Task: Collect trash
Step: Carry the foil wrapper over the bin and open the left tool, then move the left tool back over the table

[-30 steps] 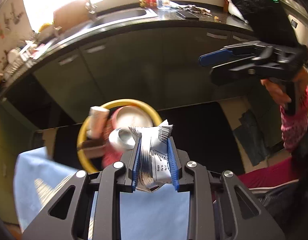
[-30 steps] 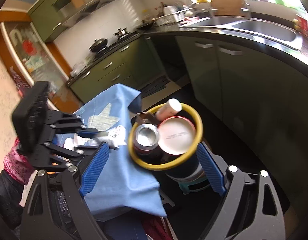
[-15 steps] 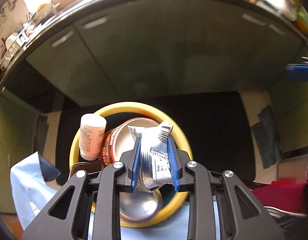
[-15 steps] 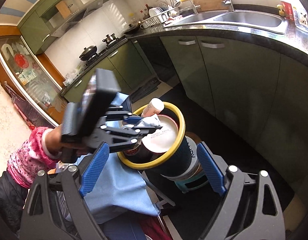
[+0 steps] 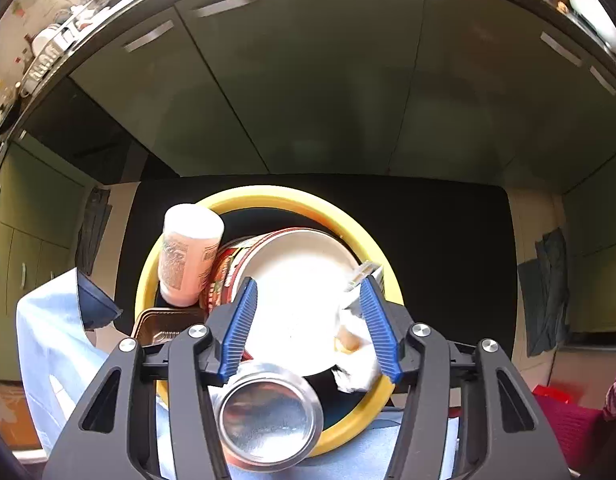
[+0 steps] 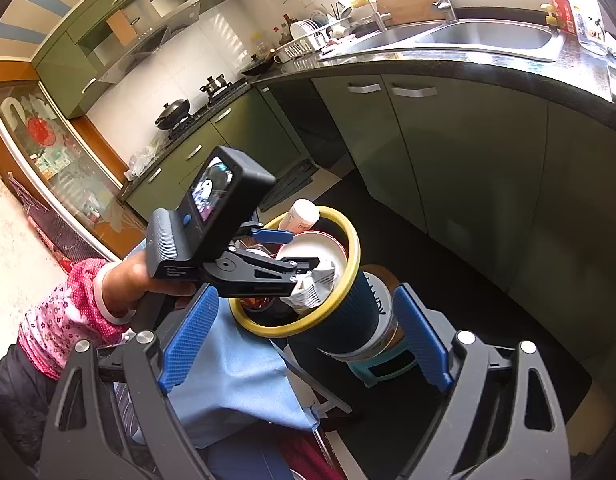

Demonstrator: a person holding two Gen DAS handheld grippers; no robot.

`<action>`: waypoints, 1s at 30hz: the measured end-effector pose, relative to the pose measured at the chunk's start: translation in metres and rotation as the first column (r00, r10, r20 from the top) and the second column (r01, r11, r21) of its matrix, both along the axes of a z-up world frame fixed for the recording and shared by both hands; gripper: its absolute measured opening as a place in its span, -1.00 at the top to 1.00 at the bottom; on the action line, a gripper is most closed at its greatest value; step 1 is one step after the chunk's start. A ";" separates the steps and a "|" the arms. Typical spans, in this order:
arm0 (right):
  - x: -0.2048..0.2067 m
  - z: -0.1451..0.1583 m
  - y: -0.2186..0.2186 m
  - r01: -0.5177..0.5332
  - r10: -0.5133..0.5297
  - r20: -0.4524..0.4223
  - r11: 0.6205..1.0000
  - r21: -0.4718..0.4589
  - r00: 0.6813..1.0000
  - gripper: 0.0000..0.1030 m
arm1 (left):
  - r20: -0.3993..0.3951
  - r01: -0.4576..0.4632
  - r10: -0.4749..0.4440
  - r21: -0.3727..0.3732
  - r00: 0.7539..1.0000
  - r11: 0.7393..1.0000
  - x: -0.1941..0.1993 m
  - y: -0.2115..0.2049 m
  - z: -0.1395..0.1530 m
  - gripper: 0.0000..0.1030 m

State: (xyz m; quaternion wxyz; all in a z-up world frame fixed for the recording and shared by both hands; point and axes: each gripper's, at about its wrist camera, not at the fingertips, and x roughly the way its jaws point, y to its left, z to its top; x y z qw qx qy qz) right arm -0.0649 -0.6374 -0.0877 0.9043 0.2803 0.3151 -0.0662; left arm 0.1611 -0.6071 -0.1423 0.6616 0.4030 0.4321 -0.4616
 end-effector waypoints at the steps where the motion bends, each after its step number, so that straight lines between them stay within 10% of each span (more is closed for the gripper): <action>1: 0.000 -0.001 -0.001 0.002 -0.002 0.001 1.000 0.002 1.000 -0.64 | -0.006 -0.009 0.009 -0.017 1.000 1.000 0.002 0.004 0.004 -0.05; 10: 0.019 -0.003 0.016 -0.078 0.078 -0.015 0.997 -0.004 0.997 -0.64 | 0.092 -0.148 0.188 -0.336 0.978 0.930 0.008 0.123 0.103 -0.61; 14: 0.052 -0.004 0.048 -0.202 0.201 -0.037 0.979 -0.028 0.979 -0.64 | 0.097 -0.275 0.362 -0.480 0.927 0.833 0.013 0.228 0.156 -0.79; 17: 0.093 -0.005 0.091 -0.334 0.332 -0.054 0.942 -0.031 0.942 -0.64 | 0.097 -0.378 0.515 -0.566 0.852 0.733 0.016 0.319 0.181 -0.82; 25: 0.194 -0.003 0.248 -0.664 0.654 -0.119 0.742 -0.091 0.747 -0.64 | 0.086 -0.572 0.844 -0.698 0.530 0.431 0.009 0.524 0.179 -0.91; 30: 0.219 -0.013 0.347 -0.785 0.768 -0.160 0.602 -0.147 0.620 -0.64 | -0.005 -0.630 0.893 -0.710 0.451 0.315 0.006 0.587 0.155 -0.91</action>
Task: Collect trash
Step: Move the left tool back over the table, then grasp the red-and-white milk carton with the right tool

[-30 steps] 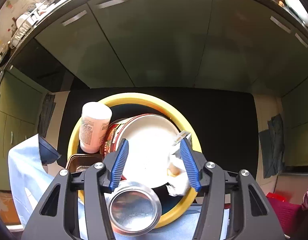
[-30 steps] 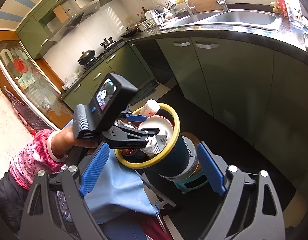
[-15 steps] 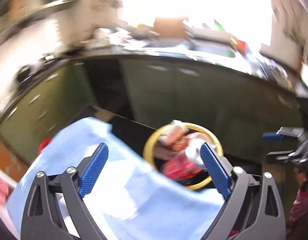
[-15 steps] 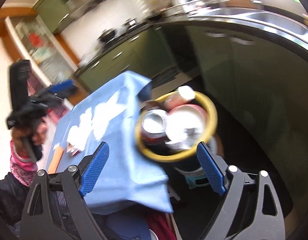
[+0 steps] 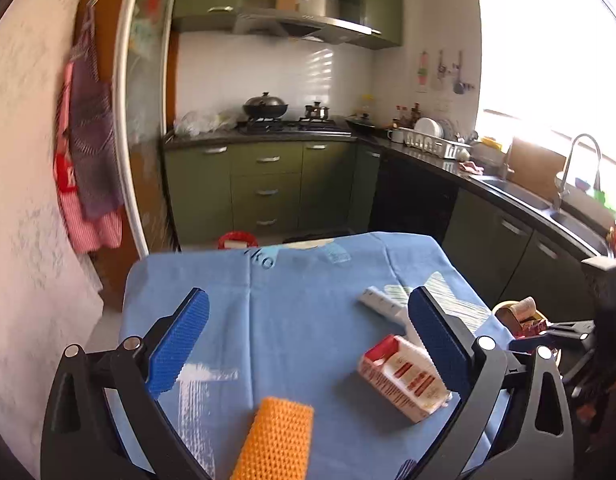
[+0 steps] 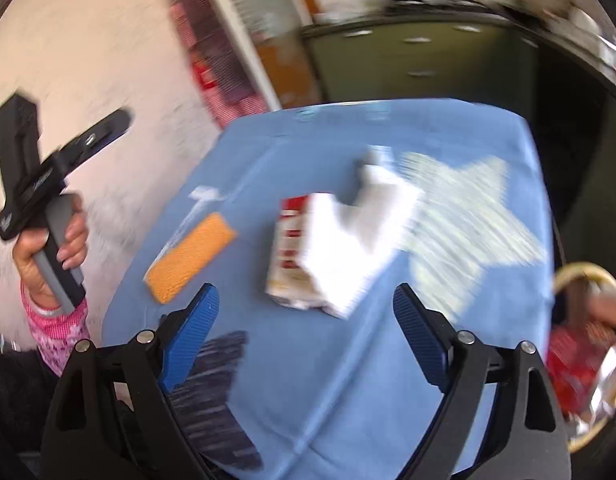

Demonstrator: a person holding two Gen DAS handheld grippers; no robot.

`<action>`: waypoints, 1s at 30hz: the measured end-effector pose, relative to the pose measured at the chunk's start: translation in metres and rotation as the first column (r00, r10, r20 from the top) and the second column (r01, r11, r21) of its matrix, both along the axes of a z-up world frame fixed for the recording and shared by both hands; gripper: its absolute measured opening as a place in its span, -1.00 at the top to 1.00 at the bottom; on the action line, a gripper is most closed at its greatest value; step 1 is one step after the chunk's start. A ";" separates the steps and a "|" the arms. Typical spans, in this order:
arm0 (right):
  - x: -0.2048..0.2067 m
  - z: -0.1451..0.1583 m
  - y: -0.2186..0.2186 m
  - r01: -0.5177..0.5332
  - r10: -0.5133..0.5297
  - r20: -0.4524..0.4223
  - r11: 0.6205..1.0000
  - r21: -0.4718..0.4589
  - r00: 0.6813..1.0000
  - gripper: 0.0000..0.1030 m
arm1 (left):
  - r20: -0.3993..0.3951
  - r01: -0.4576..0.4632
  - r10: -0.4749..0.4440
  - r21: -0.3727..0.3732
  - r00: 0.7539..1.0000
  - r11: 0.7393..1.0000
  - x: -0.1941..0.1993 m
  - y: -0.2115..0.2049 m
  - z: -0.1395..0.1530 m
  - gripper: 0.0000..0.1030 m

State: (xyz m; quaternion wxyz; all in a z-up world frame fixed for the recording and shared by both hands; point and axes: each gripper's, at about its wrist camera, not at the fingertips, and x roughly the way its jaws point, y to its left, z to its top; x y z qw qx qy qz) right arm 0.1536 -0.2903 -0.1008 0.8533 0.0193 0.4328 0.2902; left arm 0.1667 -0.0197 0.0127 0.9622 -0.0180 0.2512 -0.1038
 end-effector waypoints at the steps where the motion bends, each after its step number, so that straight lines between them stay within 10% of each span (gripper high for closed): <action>1: 0.000 -0.005 0.019 -0.042 0.042 0.003 0.999 -0.027 0.999 -0.64 | -0.008 -0.004 0.004 -0.014 1.000 1.000 0.001 0.007 -0.006 -0.91; 30: 0.047 -0.050 0.074 0.013 -0.005 0.043 0.985 -0.171 0.999 -0.61 | -0.063 0.009 -0.010 -0.024 0.998 1.000 0.011 0.019 -0.050 -0.91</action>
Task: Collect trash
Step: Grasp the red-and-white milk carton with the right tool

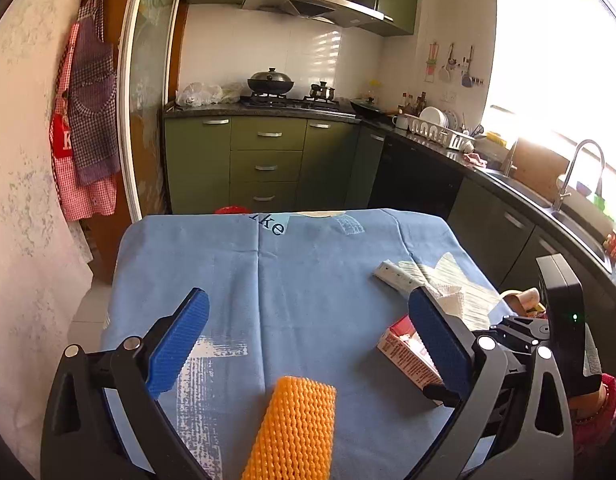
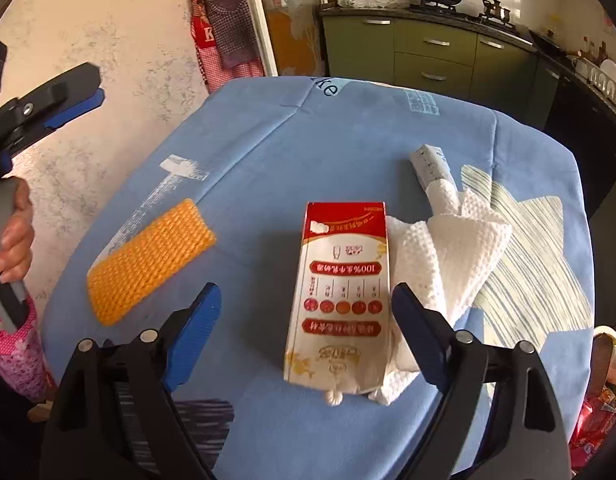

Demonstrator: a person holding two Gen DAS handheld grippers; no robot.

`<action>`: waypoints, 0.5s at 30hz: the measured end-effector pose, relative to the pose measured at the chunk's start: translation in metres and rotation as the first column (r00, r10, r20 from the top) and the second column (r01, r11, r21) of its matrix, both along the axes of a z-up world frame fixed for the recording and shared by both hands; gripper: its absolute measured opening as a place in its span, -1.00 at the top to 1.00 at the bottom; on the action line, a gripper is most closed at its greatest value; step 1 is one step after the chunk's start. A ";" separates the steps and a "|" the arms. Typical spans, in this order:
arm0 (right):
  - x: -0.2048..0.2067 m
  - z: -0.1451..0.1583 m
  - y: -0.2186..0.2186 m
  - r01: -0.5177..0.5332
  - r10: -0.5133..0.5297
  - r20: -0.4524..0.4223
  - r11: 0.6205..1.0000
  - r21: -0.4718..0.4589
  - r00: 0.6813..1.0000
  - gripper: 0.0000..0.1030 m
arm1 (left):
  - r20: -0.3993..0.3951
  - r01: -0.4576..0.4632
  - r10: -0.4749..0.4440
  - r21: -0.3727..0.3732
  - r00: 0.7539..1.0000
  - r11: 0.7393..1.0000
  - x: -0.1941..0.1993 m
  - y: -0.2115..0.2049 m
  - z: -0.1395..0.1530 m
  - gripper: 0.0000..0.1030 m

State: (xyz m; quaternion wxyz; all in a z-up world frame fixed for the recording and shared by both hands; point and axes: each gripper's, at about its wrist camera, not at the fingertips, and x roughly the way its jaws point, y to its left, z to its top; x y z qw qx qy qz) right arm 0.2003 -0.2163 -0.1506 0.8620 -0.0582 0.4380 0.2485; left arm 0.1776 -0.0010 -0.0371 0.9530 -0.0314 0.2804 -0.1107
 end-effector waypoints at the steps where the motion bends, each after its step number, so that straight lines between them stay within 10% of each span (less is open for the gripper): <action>1: 0.002 0.000 0.003 -0.003 0.003 0.001 1.000 -0.002 1.000 -0.61 | 0.001 0.000 0.000 0.003 1.000 1.000 0.000 0.000 0.000 -0.91; 15: 0.031 -0.020 0.055 -0.031 0.020 -0.074 0.987 -0.156 0.997 -0.49 | -0.007 -0.006 0.006 -0.010 1.000 1.000 -0.003 0.005 -0.005 -0.91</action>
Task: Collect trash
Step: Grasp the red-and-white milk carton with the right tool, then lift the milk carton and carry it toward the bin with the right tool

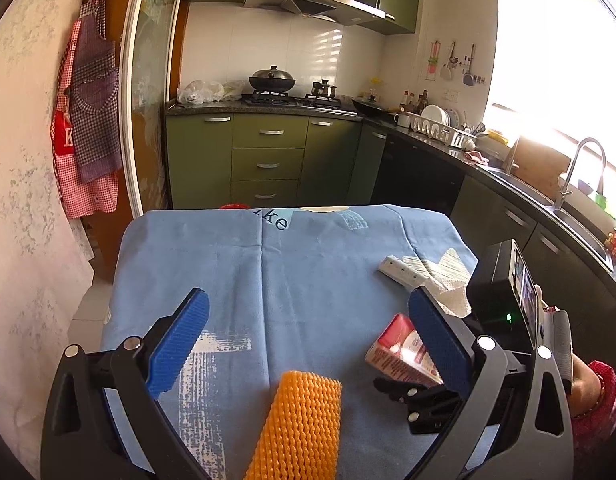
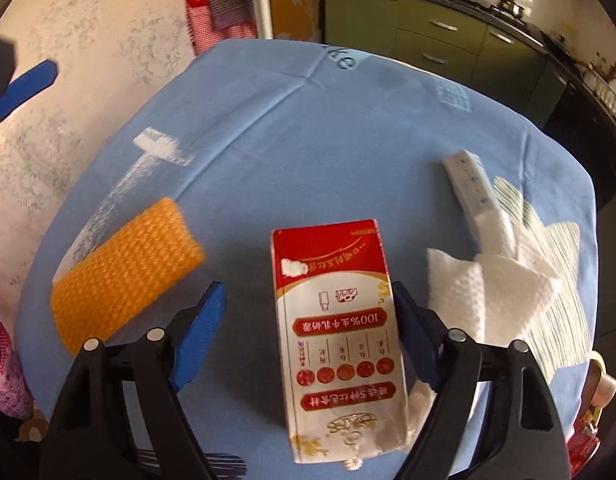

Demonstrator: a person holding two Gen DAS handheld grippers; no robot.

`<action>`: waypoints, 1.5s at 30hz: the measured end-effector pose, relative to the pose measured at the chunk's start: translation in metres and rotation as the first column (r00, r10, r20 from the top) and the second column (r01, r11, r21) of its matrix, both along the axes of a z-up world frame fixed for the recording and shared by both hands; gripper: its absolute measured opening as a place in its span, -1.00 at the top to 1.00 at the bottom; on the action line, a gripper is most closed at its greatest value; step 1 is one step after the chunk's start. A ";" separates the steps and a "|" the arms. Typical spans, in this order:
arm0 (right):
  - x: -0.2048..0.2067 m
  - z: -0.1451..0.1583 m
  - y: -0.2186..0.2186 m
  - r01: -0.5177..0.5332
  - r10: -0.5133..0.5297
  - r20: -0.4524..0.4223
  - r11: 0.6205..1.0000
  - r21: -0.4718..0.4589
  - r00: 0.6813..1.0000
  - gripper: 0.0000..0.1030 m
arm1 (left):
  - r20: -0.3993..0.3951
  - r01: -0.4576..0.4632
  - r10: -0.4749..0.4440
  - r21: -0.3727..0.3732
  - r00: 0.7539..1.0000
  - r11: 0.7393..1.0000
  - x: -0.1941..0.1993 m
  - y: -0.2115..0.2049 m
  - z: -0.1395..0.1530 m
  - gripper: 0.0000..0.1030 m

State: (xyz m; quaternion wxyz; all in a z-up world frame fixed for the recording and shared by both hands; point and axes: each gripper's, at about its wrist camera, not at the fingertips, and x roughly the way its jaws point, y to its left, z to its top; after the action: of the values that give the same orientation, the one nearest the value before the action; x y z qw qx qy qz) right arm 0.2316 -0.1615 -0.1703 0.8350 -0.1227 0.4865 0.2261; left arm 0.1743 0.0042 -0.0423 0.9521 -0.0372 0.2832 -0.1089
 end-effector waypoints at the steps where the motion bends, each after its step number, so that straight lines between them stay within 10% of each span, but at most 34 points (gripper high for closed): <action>1: -0.001 0.000 0.002 -0.010 0.010 -0.002 1.000 0.001 1.000 -0.47 | 0.000 -0.002 0.002 0.000 1.000 1.000 0.000 0.001 0.000 -0.91; 6: -0.007 -0.001 -0.006 0.001 -0.001 0.004 1.000 -0.012 1.000 0.04 | 0.012 -0.011 0.011 0.011 1.000 1.000 -0.003 0.005 0.003 -0.91; 34: -0.095 0.110 -0.088 0.053 -0.089 0.303 0.991 0.124 0.949 0.05 | -0.010 0.032 -0.031 0.063 0.999 0.998 -0.015 -0.034 0.022 -0.91; 45: -0.095 0.150 -0.230 0.287 -0.313 0.294 0.949 0.130 0.903 0.05 | -0.008 0.107 -0.107 0.104 0.994 0.989 -0.029 -0.074 0.029 -0.91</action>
State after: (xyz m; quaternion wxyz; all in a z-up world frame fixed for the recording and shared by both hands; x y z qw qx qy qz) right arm 0.1364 -0.3915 -0.0201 0.9303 -0.0453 0.3521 0.0927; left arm 0.1453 -0.0702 -0.0131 0.9451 0.0279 0.2914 -0.1449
